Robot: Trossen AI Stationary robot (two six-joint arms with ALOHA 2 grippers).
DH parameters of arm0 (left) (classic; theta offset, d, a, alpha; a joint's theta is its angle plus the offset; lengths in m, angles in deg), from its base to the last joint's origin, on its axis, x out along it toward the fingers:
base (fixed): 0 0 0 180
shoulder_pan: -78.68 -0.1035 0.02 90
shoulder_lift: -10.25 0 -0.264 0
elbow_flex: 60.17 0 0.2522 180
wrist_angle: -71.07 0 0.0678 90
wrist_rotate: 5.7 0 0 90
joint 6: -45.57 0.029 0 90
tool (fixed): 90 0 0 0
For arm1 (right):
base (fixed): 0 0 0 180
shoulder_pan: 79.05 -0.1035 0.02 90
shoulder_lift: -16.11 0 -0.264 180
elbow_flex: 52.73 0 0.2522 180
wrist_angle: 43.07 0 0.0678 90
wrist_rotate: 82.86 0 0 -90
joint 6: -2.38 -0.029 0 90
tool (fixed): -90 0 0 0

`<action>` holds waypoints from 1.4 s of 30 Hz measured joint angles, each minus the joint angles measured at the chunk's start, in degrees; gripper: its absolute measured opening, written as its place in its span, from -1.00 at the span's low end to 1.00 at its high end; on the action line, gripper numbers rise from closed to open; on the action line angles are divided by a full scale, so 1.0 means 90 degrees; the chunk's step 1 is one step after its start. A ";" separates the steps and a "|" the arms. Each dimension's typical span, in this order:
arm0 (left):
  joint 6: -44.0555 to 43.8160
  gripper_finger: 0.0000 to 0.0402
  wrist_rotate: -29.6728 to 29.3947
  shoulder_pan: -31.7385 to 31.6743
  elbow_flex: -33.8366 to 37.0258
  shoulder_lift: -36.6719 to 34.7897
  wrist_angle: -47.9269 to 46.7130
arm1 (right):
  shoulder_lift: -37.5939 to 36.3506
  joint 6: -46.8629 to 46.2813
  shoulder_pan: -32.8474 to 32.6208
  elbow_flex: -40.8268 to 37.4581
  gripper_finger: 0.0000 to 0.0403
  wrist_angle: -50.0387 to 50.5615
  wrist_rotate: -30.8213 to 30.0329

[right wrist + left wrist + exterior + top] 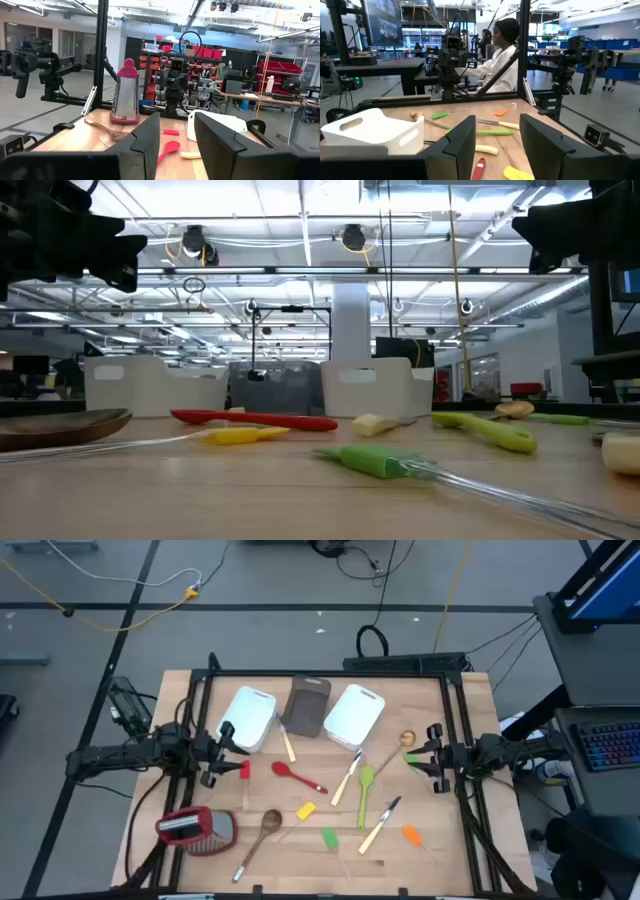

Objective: Pick & Place Kitchen Items

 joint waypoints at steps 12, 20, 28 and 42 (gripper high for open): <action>0.0000 -0.21 0.0002 0.0000 0.0000 0.0000 0.0001 | 0.0000 -0.0002 0.0001 0.0000 -0.43 0.0000 0.0001; 0.0000 -0.21 0.0000 0.0000 0.0000 -0.0001 0.0002 | 0.0000 0.0000 0.0002 0.0000 -0.43 0.0000 0.0000; 0.0000 -0.21 0.0001 0.0001 0.0000 -0.0001 0.0001 | 0.0000 -0.0002 0.0000 0.0000 -0.43 -0.0002 0.0000; 0.0000 -0.21 0.0000 0.0002 0.0000 0.0000 0.0000 | 0.0000 -0.0001 0.0001 0.0000 -0.43 -0.0001 0.0000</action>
